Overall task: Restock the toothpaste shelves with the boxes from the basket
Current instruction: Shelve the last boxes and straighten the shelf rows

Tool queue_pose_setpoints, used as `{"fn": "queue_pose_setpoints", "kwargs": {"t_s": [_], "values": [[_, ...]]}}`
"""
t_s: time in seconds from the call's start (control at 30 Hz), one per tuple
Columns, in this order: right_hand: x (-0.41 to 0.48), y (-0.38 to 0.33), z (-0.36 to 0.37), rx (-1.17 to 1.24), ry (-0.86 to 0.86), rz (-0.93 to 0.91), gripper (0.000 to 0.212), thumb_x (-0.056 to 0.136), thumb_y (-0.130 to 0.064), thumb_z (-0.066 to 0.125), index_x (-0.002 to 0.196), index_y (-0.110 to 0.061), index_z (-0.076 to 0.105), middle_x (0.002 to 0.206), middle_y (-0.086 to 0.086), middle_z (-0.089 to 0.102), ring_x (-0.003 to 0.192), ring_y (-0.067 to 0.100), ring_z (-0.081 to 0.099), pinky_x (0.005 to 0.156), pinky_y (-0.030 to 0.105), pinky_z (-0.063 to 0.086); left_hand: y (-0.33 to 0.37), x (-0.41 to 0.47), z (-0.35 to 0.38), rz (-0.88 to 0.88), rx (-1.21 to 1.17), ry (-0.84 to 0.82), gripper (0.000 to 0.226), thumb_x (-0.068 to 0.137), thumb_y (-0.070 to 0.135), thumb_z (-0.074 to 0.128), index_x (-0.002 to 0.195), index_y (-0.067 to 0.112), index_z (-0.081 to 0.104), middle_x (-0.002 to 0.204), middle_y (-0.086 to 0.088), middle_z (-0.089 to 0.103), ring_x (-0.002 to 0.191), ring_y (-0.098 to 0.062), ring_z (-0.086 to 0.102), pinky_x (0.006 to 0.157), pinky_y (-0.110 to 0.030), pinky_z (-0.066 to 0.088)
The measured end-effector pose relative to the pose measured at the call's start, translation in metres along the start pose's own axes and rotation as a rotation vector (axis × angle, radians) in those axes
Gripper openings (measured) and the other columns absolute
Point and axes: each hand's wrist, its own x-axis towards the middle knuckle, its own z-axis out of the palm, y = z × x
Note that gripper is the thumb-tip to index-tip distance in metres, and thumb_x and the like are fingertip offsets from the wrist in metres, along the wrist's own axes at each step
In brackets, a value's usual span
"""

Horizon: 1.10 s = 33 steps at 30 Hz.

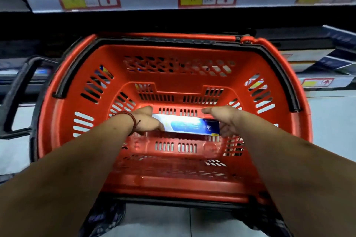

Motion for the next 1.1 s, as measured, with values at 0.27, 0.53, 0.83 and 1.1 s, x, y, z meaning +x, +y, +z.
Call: {"fn": "queue_pose_setpoints", "kwargs": {"t_s": [0.27, 0.53, 0.83, 1.1], "values": [[-0.083, -0.054, -0.038, -0.034, 0.167, -0.268, 0.045, 0.101, -0.043, 0.054, 0.133, -0.011, 0.051, 0.076, 0.014, 0.057, 0.062, 0.025, 0.058, 0.062, 0.031, 0.048, 0.033, -0.091, -0.069, 0.239, -0.354, 0.455, 0.039, 0.058, 0.04, 0.073, 0.089, 0.018, 0.071, 0.094, -0.005, 0.077, 0.077, -0.019, 0.07, 0.076, -0.033, 0.059], [-0.179, -0.084, -0.089, 0.17, 0.39, -0.531, 0.043, 0.096, -0.034, 0.062, 0.119, 0.003, 0.057, 0.075, 0.015, 0.057, 0.044, 0.023, 0.06, 0.039, 0.022, 0.044, 0.06, -0.192, -0.125, 0.537, -0.746, 0.592, 0.021, 0.081, 0.015, 0.081, 0.099, 0.018, 0.07, 0.108, -0.008, 0.075, 0.098, -0.022, 0.07, 0.085, -0.036, 0.053], [-0.207, -0.074, -0.048, 0.356, 0.124, -0.573, 0.048, 0.094, -0.042, 0.065, 0.117, 0.0, 0.057, 0.086, 0.021, 0.06, 0.051, 0.029, 0.063, 0.055, 0.036, 0.058, 0.077, -0.205, -0.117, 0.796, -1.478, 0.494, 0.077, 0.088, -0.01, 0.067, 0.146, 0.033, 0.04, 0.131, -0.013, 0.064, 0.111, -0.033, 0.068, 0.091, -0.055, 0.057], [-0.22, -0.069, -0.008, 0.601, -0.207, -0.606, 0.034, 0.098, -0.028, 0.063, 0.112, 0.003, 0.067, 0.095, 0.029, 0.067, 0.076, 0.033, 0.071, 0.073, 0.039, 0.064, 0.094, -0.2, -0.088, 0.74, -1.048, 0.312, 0.06, 0.076, -0.012, 0.078, 0.122, 0.014, 0.051, 0.118, -0.018, 0.073, 0.108, -0.038, 0.07, 0.073, -0.039, 0.059]]}}
